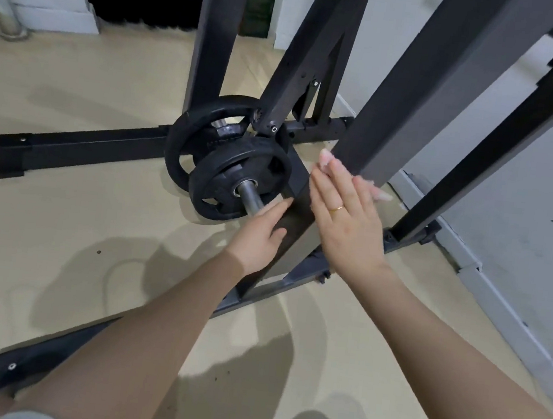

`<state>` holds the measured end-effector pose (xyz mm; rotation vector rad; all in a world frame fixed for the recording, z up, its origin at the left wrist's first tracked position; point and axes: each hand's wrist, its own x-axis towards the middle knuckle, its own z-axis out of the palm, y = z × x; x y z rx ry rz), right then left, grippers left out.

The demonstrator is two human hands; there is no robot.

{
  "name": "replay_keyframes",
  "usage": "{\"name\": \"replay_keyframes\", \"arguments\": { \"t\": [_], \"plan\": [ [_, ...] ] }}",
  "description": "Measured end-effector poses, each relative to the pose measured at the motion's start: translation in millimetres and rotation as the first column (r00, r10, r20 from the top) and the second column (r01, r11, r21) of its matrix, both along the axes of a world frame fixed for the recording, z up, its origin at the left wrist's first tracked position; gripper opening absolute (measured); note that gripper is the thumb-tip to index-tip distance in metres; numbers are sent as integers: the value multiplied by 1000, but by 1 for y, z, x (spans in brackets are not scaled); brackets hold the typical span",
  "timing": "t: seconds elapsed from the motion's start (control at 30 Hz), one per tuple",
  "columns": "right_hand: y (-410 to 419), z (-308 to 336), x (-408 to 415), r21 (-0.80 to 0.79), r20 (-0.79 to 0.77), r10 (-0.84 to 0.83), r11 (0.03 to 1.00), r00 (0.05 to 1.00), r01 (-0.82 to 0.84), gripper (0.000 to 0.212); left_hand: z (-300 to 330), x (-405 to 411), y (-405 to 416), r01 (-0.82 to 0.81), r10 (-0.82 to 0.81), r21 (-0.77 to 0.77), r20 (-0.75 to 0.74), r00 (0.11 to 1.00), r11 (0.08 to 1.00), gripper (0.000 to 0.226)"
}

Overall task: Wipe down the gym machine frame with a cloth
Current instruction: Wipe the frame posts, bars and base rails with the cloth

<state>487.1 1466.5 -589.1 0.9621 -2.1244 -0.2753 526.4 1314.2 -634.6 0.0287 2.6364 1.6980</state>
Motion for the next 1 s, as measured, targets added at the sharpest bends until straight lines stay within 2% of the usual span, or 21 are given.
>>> {"name": "replay_keyframes", "arguments": {
  "t": [0.03,0.1,0.17,0.23,0.27,0.37,0.43,0.5,0.57,0.63,0.7,0.73,0.77,0.8,0.87,0.93,1.0],
  "plan": [
    [2,-1,3,180,-24,-26,983,999,30,45,1,1,0,-4,4,72,6,1000,997,52],
    [0,-10,16,514,-7,-80,855,997,72,45,4,5,2,-1,-3,221,15,1000,975,57],
    [-10,-7,19,663,11,-100,746,995,68,41,4,9,0,-25,11,329,44,999,944,62],
    [-15,10,3,643,4,-31,766,1000,21,29,-5,8,-7,-131,114,378,66,991,917,57],
    [-14,21,-7,612,-43,-26,790,999,47,26,-14,6,-10,-182,172,355,60,983,917,52],
    [-15,28,-26,492,-140,-25,866,990,92,28,-33,2,-13,-322,317,345,72,946,882,32],
    [-24,8,-13,578,-76,-71,810,995,102,37,-42,4,-12,-455,431,267,147,890,850,25],
    [-34,-21,3,738,114,-123,675,986,-1,42,-48,13,-16,-448,406,265,200,892,854,29],
    [-42,-36,12,802,277,-131,577,952,-154,39,-50,25,-20,-394,336,202,269,903,897,34],
    [-46,-38,10,765,347,-148,615,926,-189,31,-52,32,-28,-369,322,114,298,898,923,41],
    [-44,-36,3,620,371,-16,749,928,-235,14,-53,29,-28,-363,357,-19,239,903,932,45],
    [-41,-37,0,578,337,16,786,941,-220,16,-53,25,-26,-385,382,-29,228,896,922,45],
    [-35,-40,-3,615,263,-14,773,965,-157,12,-54,20,-22,-397,394,-36,233,889,917,45],
    [-30,-49,-3,697,133,-21,712,991,-78,10,-59,17,-15,-399,397,-42,232,888,916,47],
    [-26,-72,1,808,-25,44,589,999,-6,33,-69,17,-1,-335,345,-83,253,904,939,52],
    [-32,-96,11,863,38,2,504,999,-34,38,-82,24,2,-265,293,-136,274,916,955,59],
    [-43,-110,18,867,181,-66,482,981,-128,34,-88,35,-8,-237,292,-209,294,910,949,60]
  ]
}}
